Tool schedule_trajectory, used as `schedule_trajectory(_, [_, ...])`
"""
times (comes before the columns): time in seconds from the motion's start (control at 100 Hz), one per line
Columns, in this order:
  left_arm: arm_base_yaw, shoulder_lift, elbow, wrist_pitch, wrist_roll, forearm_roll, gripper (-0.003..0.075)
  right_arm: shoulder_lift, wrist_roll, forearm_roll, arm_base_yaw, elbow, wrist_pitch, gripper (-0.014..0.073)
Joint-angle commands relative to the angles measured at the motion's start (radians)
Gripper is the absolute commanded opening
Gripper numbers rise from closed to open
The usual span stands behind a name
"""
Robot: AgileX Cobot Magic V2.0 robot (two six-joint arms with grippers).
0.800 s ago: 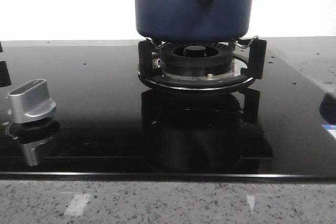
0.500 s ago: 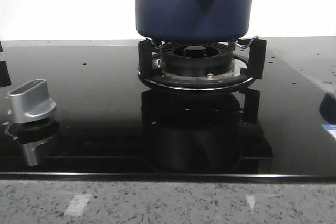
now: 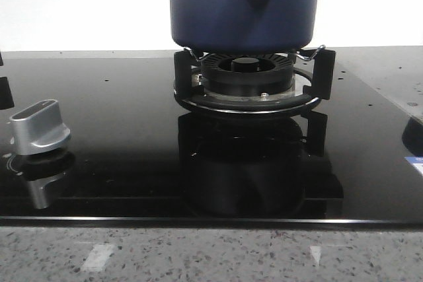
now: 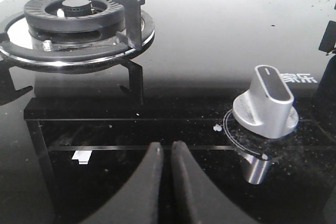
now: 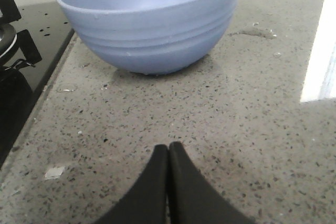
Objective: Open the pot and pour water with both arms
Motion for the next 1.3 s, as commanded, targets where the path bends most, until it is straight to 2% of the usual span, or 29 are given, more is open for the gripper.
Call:
schedule_trajectory(0.0, [0.002, -0.025, 0.033, -0.053, -0.009, -0.013, -0.002, -0.023, -0.001, -0.066, -0.007, 0.027, -0.037, -0.0074])
schedule_trajectory(0.08, [0.002, -0.025, 0.033, -0.053, -0.009, -0.002, -0.002, -0.023, -0.001, -0.132, -0.007, 0.027, -0.108, -0.0074])
schedule_trajectory(0.19, [0.002, -0.025, 0.033, -0.053, -0.009, 0.028, -0.002, -0.023, 0.001, -0.119, -0.007, 0.027, -0.242, -0.0074])
schedule_trajectory(0.37, [0.002, -0.025, 0.033, -0.11, -0.009, -0.063, -0.002, -0.023, 0.005, 0.011, -0.007, 0.027, -0.429, -0.0074])
schedule_trajectory(0.44, [0.002, -0.025, 0.033, -0.169, -0.009, -0.159, -0.002, -0.023, 0.004, 0.071, -0.007, 0.027, -0.471, -0.0074])
schedule_trajectory(0.59, [0.002, -0.025, 0.033, -0.249, -0.009, -0.501, -0.002, -0.023, 0.005, 0.13, -0.007, 0.027, -0.462, -0.0074])
schedule_trajectory(0.77, [0.002, -0.025, 0.033, -0.247, -0.009, -0.67, -0.002, -0.023, 0.019, 0.285, -0.007, 0.027, -0.457, -0.0074])
schedule_trajectory(0.92, [0.002, -0.025, 0.031, -0.258, -0.009, -0.902, -0.002, -0.023, 0.019, 0.412, -0.007, 0.027, -0.513, -0.0074])
schedule_trajectory(1.11, [0.002, -0.025, 0.031, -0.254, -0.009, -0.941, -0.002, -0.023, 0.019, 0.429, -0.007, 0.018, -0.497, -0.0074])
schedule_trajectory(1.29, [0.002, -0.025, 0.017, -0.306, -0.007, -0.905, -0.002, -0.023, 0.019, 0.429, -0.007, -0.059, -0.342, -0.0074])
